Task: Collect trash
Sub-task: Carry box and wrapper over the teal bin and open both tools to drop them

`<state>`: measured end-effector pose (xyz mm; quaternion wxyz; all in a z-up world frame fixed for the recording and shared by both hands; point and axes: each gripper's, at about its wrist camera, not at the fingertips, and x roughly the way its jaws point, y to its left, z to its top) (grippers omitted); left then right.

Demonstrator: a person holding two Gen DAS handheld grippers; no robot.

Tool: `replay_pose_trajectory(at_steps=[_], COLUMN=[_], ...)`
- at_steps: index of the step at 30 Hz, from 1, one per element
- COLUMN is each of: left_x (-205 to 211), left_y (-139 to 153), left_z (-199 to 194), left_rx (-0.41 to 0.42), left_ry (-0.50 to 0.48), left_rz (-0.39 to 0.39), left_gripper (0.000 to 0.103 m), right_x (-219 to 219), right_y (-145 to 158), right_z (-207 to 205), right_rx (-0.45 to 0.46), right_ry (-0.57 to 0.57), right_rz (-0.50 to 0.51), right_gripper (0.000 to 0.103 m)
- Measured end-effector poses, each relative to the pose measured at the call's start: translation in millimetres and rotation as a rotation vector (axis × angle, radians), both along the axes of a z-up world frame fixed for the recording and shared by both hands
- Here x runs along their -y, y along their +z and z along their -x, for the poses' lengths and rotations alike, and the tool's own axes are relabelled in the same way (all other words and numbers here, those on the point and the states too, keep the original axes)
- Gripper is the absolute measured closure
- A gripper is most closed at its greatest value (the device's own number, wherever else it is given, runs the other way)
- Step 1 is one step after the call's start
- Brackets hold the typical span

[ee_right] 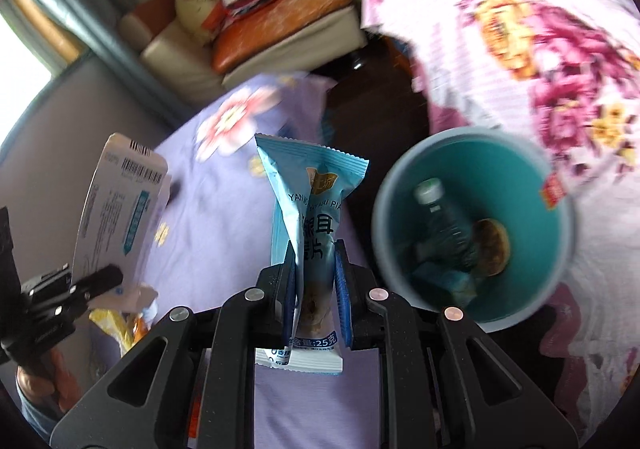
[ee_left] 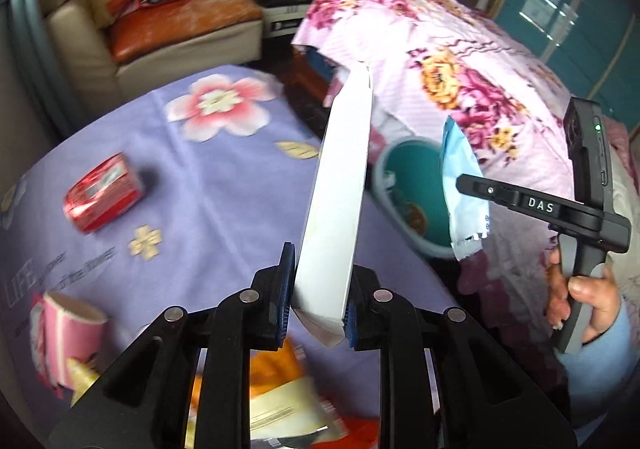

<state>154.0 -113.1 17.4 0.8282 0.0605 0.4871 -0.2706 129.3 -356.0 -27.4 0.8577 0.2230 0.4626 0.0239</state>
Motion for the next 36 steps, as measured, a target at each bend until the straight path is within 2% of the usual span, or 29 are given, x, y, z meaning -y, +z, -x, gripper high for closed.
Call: replay_pose_trajectory(at_steps=[8, 15, 22, 32, 34, 35, 36], left_x=[100.2, 169.6, 196.5, 207.8, 210.7, 211.9, 212.2], left_y=[-22.2, -54.5, -74.5, -94.5, -95.4, -95.2, -95.0], left_z=[-4.2, -10.7, -13.2, -22.3, -23.6, -24.9, -26.0], left_rx=[-0.093, -0.165, -0.203, -0.249, -0.247, -0.243, -0.244], left_ry=[-0.066, -0.124, -0.153, -0.147, -0.143, -0.138, -0.136], left_rz=[0.060, 0.021, -0.003, -0.014, -0.020, -0.020, -0.017], left_gripper=[0.081, 0.081, 0.081, 0.079, 0.076, 0.068, 0.053], right_x=[80.7, 123.3, 147.6, 147.0, 148.4, 148.9, 150.1], right_y=[13.4, 10.5, -1.6, -19.6, -21.2, -21.4, -21.6], right_z=[24.7, 29.2, 25.7, 13.3, 12.7, 12.8, 12.8], right_rx=[0.045, 0.054, 0.025, -0.023, -0.028, -0.028, -0.029], right_ry=[-0.135, -0.196, -0.217, -0.197, -0.200, -0.202, -0.207], right_rz=[0.033, 0.042, 0.045, 0.060, 0.064, 0.065, 0.066], right_gripper=[0.086, 0.086, 0.086, 0.086, 0.086, 0.086, 0.086])
